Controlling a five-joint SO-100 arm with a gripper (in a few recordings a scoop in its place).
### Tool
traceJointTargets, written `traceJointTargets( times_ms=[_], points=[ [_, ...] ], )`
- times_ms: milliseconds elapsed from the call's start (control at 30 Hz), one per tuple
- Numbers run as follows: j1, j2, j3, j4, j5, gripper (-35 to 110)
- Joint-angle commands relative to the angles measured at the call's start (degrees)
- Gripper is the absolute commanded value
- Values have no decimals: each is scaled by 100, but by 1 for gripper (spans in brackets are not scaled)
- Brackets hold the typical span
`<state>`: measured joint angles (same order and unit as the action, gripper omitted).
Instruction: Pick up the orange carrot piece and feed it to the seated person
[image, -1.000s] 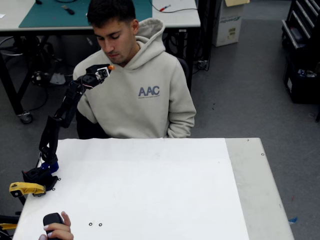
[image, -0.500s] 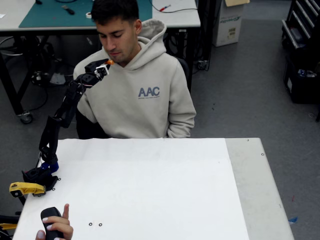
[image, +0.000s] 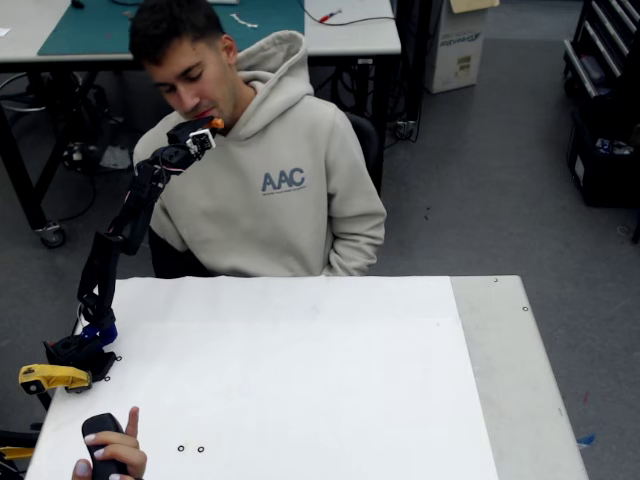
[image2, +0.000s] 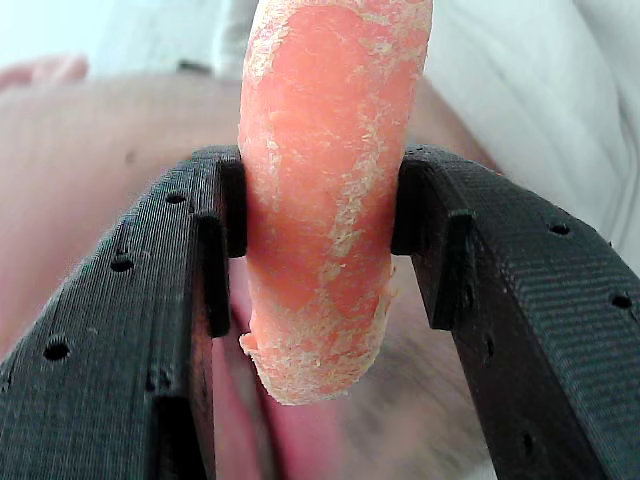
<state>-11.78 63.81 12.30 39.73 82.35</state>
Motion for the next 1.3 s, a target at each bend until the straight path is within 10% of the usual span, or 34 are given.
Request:
traceJointTargets(
  times_ms=[0, 1033, 1267],
  points=[
    [-105, 220, -246, -114, 114, -1],
    [-26, 220, -237, -114, -35, -1],
    [-105, 229, -334, -70, -765, 17]
  ],
)
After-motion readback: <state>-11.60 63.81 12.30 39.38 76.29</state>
